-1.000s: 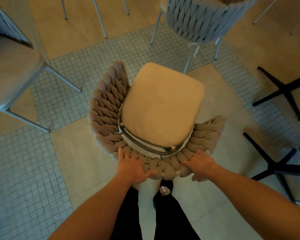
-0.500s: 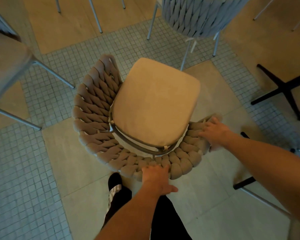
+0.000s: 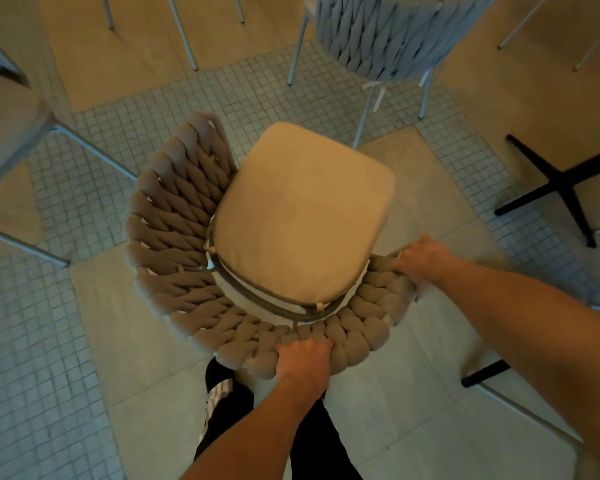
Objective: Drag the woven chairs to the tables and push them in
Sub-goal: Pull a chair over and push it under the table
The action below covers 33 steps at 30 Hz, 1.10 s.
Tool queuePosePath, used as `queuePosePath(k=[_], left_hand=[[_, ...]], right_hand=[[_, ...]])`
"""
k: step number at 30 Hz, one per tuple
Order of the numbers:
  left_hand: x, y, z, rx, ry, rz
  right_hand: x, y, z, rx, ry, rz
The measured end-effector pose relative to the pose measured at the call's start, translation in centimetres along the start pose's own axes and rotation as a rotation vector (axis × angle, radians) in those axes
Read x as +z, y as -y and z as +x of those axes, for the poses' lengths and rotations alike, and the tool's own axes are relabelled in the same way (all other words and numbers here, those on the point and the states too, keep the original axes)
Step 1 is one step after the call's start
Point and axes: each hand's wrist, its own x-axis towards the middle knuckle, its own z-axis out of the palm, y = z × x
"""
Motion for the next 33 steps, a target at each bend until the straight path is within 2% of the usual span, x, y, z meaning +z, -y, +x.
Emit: queuePosePath(k=[10, 14, 21, 25, 30, 33], left_hand=[[1.1, 6.9, -1.9, 0.129, 0.013, 0.185], [0.6, 11.1, -2.0, 0.186, -0.004, 0.341], [-4.2, 17.7, -1.7, 0.225, -0.082, 0.685], [-7.3, 21.2, -1.1, 0.158, -0.158, 0.849], [-10.1, 24.7, 0.0, -0.028, -0.19, 0.905], [-11.4, 26.2, 1.5, -0.078, -0.2, 0.944]], right_hand=[[2.2, 7.0, -2.2, 0.05, 0.028, 0.216], [2.3, 11.0, -3.1, 0.078, 0.075, 0.325], [-0.2, 17.7, -4.3, 0.103, 0.149, 0.587], [-2.7, 20.9, -4.5, 0.056, 0.106, 0.696], [-5.8, 24.6, -3.4, 0.007, 0.084, 0.798], [-7.4, 26.0, -2.7, 0.017, 0.074, 0.843]])
